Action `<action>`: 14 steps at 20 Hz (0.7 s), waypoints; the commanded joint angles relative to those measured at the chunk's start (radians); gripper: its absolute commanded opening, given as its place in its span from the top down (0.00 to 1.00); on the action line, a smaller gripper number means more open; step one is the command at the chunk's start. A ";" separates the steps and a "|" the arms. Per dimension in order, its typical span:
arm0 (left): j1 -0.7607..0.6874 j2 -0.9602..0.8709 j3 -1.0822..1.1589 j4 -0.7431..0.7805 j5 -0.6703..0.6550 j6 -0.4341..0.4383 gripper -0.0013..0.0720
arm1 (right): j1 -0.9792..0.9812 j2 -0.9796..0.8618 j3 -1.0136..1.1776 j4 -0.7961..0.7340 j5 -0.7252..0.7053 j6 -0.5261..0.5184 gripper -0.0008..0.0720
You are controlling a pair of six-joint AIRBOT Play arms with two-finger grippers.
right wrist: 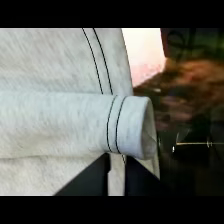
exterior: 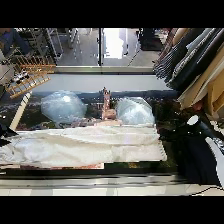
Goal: Fold the clothes and pants, and hang the long-sleeved shirts on hangers.
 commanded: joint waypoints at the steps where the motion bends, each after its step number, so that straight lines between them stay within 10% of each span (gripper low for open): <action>1: 0.000 -0.011 0.001 -0.027 -0.004 0.001 0.20 | -0.001 -0.015 0.016 0.162 -0.022 -0.065 0.94; 7: 0.000 -0.011 0.001 -0.026 -0.003 0.001 0.20 | 0.000 -0.027 0.140 0.275 -0.219 0.018 0.94; 8: 0.000 -0.011 0.001 -0.025 -0.003 0.001 0.20 | -0.003 -0.031 0.140 0.237 -0.170 0.018 0.89; 10: 0.000 -0.011 0.001 -0.022 -0.003 0.001 0.20 | -0.015 -0.032 0.140 0.129 -0.024 0.004 0.39; 14: 0.000 -0.011 0.001 -0.023 -0.003 0.001 0.20 | -0.042 -0.031 0.131 -0.026 0.199 -0.169 0.41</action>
